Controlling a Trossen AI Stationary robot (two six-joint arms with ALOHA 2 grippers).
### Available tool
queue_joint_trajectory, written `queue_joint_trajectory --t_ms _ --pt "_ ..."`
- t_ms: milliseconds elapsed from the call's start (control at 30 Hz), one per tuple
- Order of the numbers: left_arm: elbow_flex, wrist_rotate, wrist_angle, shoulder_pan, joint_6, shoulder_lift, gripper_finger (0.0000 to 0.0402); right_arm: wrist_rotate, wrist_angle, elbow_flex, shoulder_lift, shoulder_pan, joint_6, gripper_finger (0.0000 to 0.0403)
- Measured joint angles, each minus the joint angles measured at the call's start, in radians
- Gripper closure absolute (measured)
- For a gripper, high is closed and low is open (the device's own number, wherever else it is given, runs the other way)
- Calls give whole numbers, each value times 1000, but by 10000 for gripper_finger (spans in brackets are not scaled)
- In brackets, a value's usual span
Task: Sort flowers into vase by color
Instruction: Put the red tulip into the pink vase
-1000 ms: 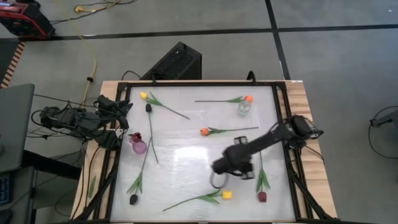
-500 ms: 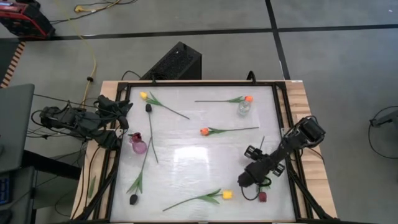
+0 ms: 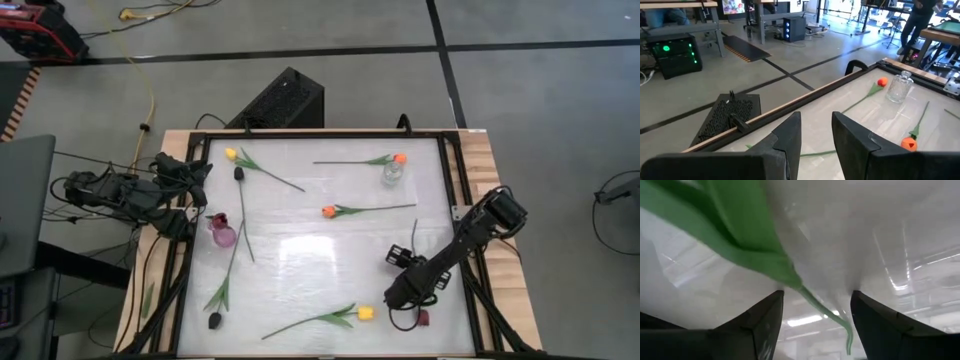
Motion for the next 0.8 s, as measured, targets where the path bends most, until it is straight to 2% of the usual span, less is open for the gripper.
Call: queue_joint_trajectory --t_ms 67,133,200,333,400,467,633,733,800 --pt "0 0 -1 0 -2 0 304 7 7 -4 1 12 -24 156" --pt "0 0 -3 0 -3 0 304 15 10 0 1 22 -45 184" --pt "0 0 -3 0 -3 0 304 18 11 8 4 28 -57 228" --pt "0 1 -3 0 -3 0 304 15 -28 57 6 27 -61 347" --pt "0 1 -3 0 -5 0 304 15 -94 117 6 24 -62 382" --pt "0 1 -3 0 -7 0 304 18 -144 202 6 19 -45 378" --pt "0 -5 -3 0 -7 0 304 34 -275 439 5 -33 115 363" --pt "0 -5 -3 0 -7 0 304 10 -258 572 5 -73 175 376" --pt "0 -5 -3 0 -9 0 304 -9 -178 642 4 -104 184 384"
